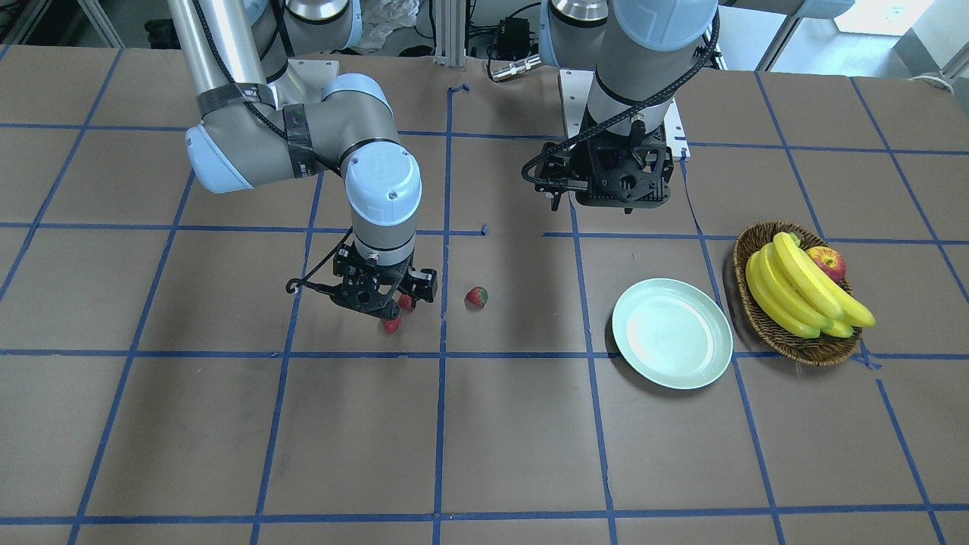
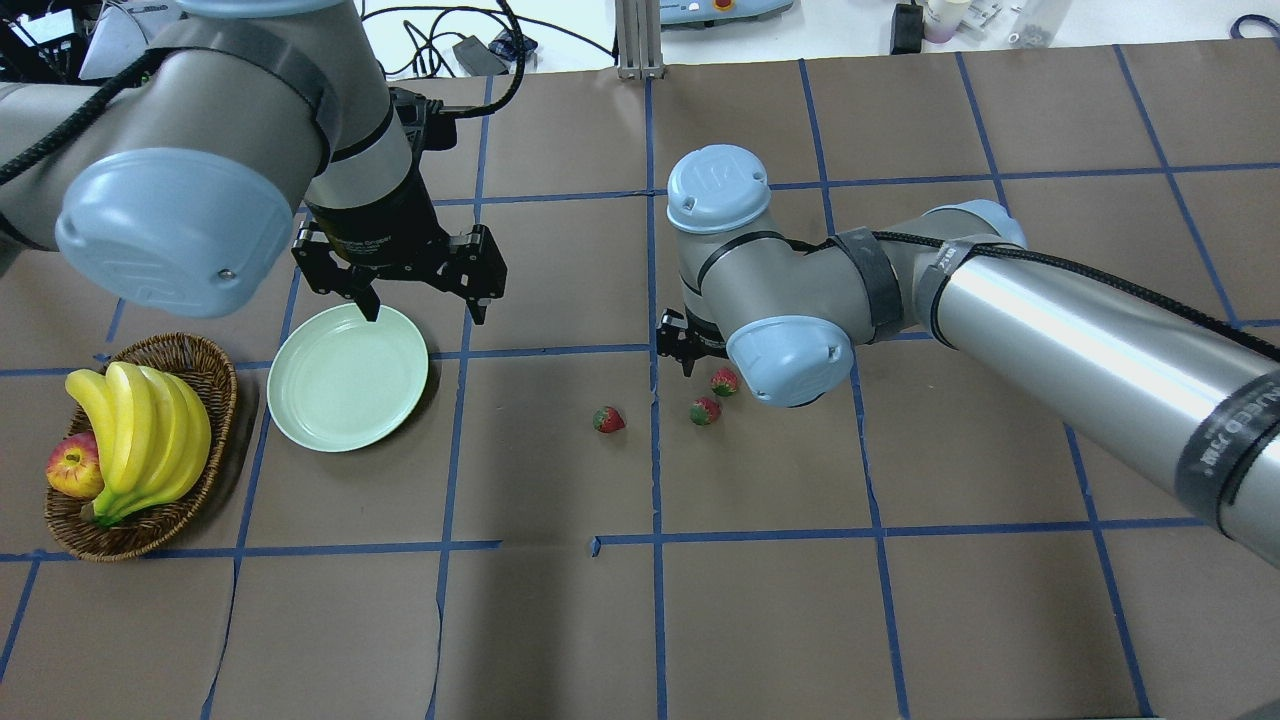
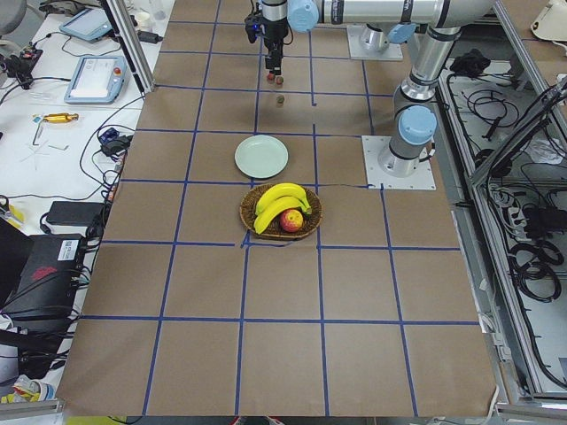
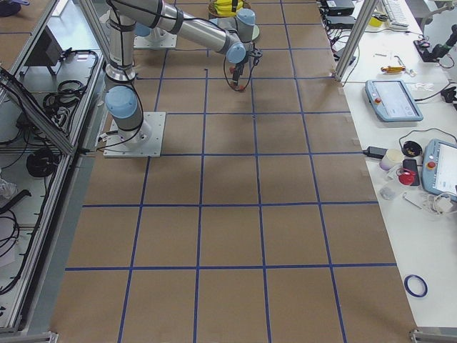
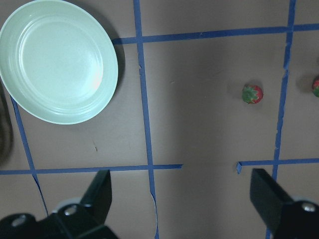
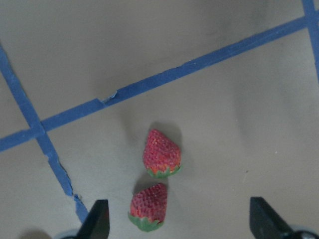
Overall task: Collect all strawberries into plate
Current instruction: 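Move the right gripper back to the strawberry pair and grasp one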
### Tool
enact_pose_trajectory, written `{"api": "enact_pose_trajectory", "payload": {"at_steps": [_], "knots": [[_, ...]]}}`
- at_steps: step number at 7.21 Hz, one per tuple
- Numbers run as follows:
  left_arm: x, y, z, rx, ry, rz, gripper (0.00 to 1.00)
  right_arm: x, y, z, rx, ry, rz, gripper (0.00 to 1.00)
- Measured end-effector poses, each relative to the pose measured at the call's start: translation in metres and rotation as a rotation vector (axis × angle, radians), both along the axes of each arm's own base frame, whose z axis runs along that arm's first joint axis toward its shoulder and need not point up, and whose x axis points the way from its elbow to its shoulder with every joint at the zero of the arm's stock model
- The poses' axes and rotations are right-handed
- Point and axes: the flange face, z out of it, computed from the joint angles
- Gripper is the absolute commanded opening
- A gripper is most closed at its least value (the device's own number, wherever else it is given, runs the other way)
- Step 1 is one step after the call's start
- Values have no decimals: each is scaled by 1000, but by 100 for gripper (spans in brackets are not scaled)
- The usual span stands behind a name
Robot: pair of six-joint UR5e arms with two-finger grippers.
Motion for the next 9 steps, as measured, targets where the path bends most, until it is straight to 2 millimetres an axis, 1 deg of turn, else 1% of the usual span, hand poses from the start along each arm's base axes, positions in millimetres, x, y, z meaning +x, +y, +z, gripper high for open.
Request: {"api": "enact_pose_trajectory", "payload": {"at_steps": [2, 4, 6, 7, 9], "knots": [[0, 2, -5, 10, -3, -1, 100, 3, -4, 0, -41, -22, -241, 100], [0, 3, -7, 13, -1, 1, 100, 3, 0, -7, -42, -15, -414, 100], [-1, 3, -8, 12, 5, 4, 100, 0, 10, -20, -15, -4, -491, 100], [-1, 3, -8, 14, 5, 4, 100, 2, 11, -21, -12, -21, -517, 100], [-1, 4, -8, 15, 3, 3, 100, 6, 7, -24, -41, -64, -638, 100]]}}
